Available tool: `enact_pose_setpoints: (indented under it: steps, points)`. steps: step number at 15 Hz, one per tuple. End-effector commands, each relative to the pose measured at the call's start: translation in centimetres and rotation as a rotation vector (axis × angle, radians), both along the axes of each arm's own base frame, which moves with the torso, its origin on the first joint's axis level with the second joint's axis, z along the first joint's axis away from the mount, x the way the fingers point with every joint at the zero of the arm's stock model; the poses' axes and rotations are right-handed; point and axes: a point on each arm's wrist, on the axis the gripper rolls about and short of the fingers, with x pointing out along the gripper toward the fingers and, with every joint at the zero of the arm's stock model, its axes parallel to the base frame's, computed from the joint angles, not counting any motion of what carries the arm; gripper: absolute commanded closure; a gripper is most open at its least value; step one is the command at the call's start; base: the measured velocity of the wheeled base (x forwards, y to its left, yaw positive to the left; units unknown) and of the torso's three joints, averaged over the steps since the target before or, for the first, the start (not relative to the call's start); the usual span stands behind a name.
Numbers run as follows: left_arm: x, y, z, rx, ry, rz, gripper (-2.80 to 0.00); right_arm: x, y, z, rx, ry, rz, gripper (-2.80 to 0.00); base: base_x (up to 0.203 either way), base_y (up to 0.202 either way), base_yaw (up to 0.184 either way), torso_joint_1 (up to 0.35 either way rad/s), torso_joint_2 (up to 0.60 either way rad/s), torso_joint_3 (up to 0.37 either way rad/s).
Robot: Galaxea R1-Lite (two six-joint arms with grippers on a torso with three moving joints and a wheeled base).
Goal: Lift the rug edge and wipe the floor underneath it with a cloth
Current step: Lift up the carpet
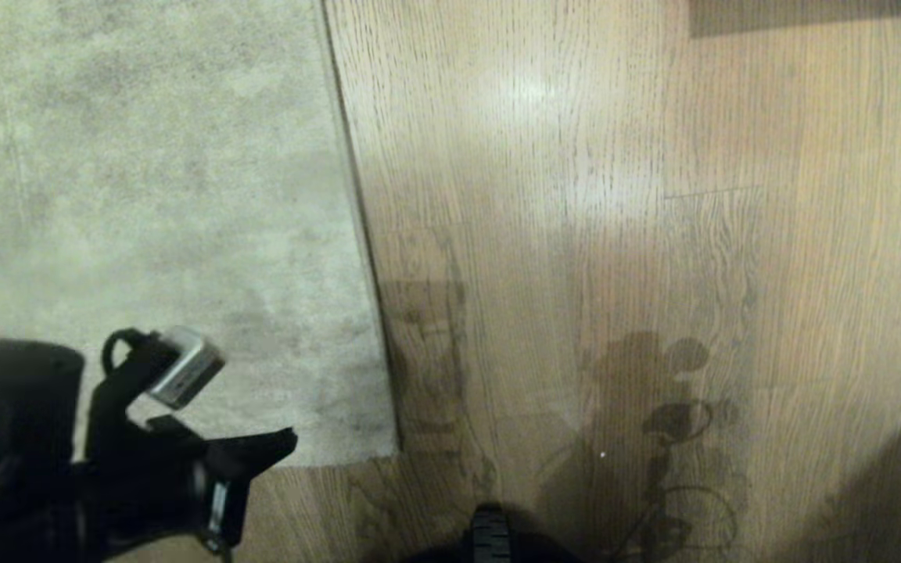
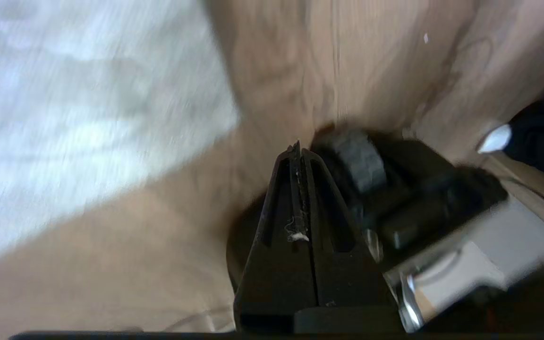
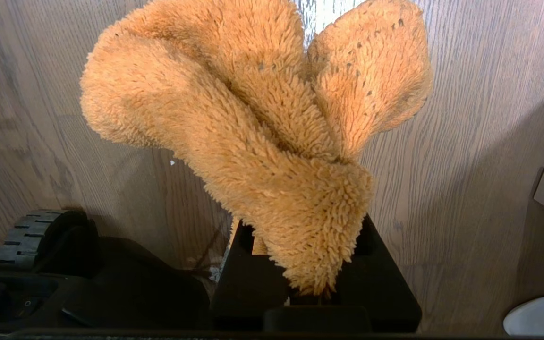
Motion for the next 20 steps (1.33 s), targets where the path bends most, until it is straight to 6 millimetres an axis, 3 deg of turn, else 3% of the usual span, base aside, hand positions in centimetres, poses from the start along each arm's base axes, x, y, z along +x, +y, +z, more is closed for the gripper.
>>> enact_pose_setpoints:
  steps: [1, 3, 4, 8, 14, 20]
  points:
    - [4.6, -4.1, -2.2, 0.080, 0.081, -0.016, 0.00, 0.0, 0.0, 0.0, -0.001, 0.001, 0.000, 0.00, 0.000, 0.000, 0.000, 0.000, 0.00, 0.000]
    - [6.5, -6.3, -2.0, 0.101, 0.041, 0.023, 0.00, 0.0, 0.0, 0.0, -0.001, 0.001, 0.000, 0.00, 0.000, 0.000, 0.000, 0.000, 0.00, 0.000]
    - [7.3, -6.9, -1.9, 0.098, 0.033, 0.038, -2.80, 0.0, 0.0, 0.0, -0.001, 0.001, 0.000, 0.00, 0.000, 0.000, 0.000, 0.000, 0.00, 0.000]
    - [9.5, -7.7, -1.2, 0.130, -0.022, 0.179, -2.80, 0.0, 0.0, 0.0, -0.001, 0.001, 0.000, 0.00, 0.000, 0.000, 0.000, 0.000, 0.00, 0.000]
    - [10.2, -8.1, -0.7, 0.254, -0.092, 0.375, -2.80, 0.0, 0.0, 0.0, -0.001, 0.001, 0.000, 0.00, 0.000, 0.000, 0.000, 0.000, 0.00, 0.000]
    - [12.4, -10.1, -0.5, 0.323, -0.164, 0.471, -2.80, 0.0, 0.0, 0.0, -0.001, 0.001, 0.000, 0.00, 0.000, 0.000, 0.000, 0.000, 0.00, 0.000]
